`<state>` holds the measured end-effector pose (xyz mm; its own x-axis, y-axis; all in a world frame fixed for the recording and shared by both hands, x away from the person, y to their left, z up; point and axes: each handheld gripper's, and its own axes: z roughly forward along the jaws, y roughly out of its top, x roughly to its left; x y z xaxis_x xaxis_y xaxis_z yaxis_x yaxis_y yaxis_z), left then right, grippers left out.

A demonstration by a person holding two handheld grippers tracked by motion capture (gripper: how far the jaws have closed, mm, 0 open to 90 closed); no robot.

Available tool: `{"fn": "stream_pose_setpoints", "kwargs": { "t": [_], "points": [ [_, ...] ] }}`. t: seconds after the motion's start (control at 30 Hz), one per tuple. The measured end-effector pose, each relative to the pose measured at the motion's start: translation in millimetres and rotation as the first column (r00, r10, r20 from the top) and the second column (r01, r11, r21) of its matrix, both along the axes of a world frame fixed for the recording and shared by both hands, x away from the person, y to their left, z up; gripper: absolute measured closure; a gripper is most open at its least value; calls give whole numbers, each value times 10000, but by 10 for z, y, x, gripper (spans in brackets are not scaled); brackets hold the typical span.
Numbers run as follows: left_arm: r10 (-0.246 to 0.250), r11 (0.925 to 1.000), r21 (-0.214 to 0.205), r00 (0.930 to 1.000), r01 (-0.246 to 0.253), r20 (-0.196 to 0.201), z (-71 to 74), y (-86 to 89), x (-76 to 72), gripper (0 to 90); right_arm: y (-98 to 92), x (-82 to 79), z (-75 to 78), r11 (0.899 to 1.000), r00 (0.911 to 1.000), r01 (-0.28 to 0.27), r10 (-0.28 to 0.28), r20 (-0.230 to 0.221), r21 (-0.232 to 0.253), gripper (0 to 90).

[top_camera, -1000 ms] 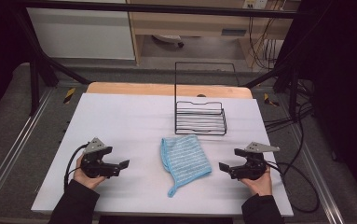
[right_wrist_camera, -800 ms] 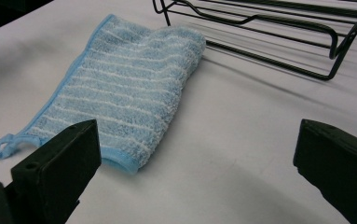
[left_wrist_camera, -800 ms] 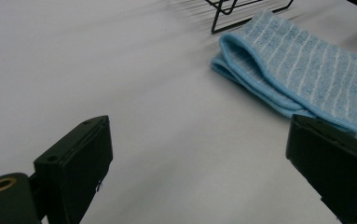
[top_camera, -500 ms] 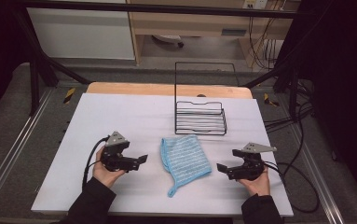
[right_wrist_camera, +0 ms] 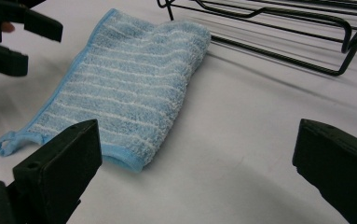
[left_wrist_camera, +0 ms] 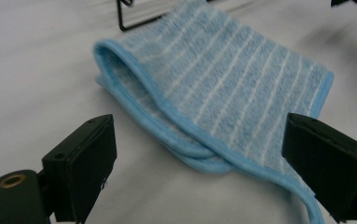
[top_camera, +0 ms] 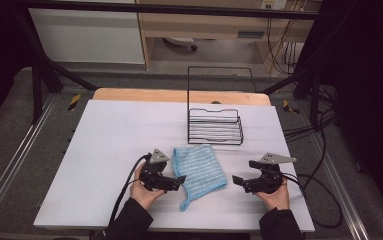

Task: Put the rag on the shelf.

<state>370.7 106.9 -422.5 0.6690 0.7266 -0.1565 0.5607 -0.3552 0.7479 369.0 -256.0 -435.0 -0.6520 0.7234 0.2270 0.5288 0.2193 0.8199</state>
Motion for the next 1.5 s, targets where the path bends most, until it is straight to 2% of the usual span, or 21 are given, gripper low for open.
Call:
{"fn": "stream_pose_setpoints", "kwargs": {
  "t": [0.07,0.17,0.2,0.23,0.3,0.4,0.57,0.67,0.73,0.77,0.97,1.03,1.07,1.1,1.13,1.2,1.23,1.27,1.37,1.4,1.5],
  "points": [
    [-73,9999,-71,9999,72,-124,-45,-68,-50,145,2,1,-2,10000,10000,1,-1,-8,2,20],
    [-158,9998,105,9994,161,-301,-101,-138,-109,196,7,4,-6,10000,10000,-17,17,-36,-16,23],
    [-156,9998,103,9991,160,-394,-124,-157,-120,255,19,7,-11,10000,10000,-54,53,-52,-38,28],
    [-125,9998,173,9989,133,-459,-143,-168,-125,255,19,7,-11,10000,10000,-54,53,-52,-38,28],
    [-18,9999,150,9976,29,-690,-192,-196,-131,320,49,4,-14,10000,9998,-83,82,-165,-39,35],
    [224,9996,211,9958,-206,-886,-253,-226,-141,358,84,1,-9,9998,9998,-100,97,-190,-157,54],
    [575,9983,47,9946,-573,-862,-274,-225,-171,422,155,-2,0,9996,9996,-88,81,-280,-269,101],
    [803,9967,-66,9932,-811,-840,-283,-224,-186,489,239,4,-11,9996,9989,-131,119,-460,-240,195],
    [906,9957,-137,9922,-921,-859,-287,-227,-195,502,263,10,-19,9996,9986,-124,111,-523,-253,212],
    [926,9954,-159,9918,-943,-883,-287,-229,-201,524,317,17,-34,9994,9982,-166,147,-577,-320,258],
    [1140,9924,-364,9900,-1174,-835,-308,-245,-220,557,453,35,-73,9962,9978,-279,227,-629,-830,347],
    [1190,9916,-403,9897,-1225,-796,-316,-247,-222,574,489,46,-100,9951,9967,-245,170,-788,-963,393],
    [1199,9915,-413,9899,-1233,-760,-319,-252,-224,590,509,55,-124,9948,9954,-252,158,-948,-990,466],
    [1188,9917,-414,9903,-1220,-722,-322,-258,-230,590,509,55,-124,9948,9954,-252,158,-948,-990,466],
    [1217,9914,-392,9903,-1245,-676,-324,-265,-235,614,520,53,-138,9945,9941,-290,182,-1067,-1005,534],
    [1125,9924,-414,9911,-1156,-716,-324,-271,-235,642,529,48,-151,9944,9931,-290,171,-1162,-1015,592],
    [1133,9924,-406,9910,-1164,-713,-324,-278,-233,642,529,48,-151,9944,9931,-290,171,-1162,-1015,592],
    [1133,9924,-408,9910,-1163,-710,-324,-283,-233,656,536,46,-165,9939,9916,-314,177,-1285,-1055,638],
    [1135,9923,-429,9912,-1165,-676,-331,-291,-234,677,549,46,-182,9938,9896,-305,150,-1427,-1070,672],
    [1136,9922,-446,9912,-1168,-687,-332,-293,-233,690,561,45,-191,9947,9886,-251,98,-1505,-1000,707],
    [1078,9928,-458,9917,-1111,-701,-336,-299,-223,712,569,45,-192,9956,9876,-186,39,-1571,-922,734]
  ]
}}
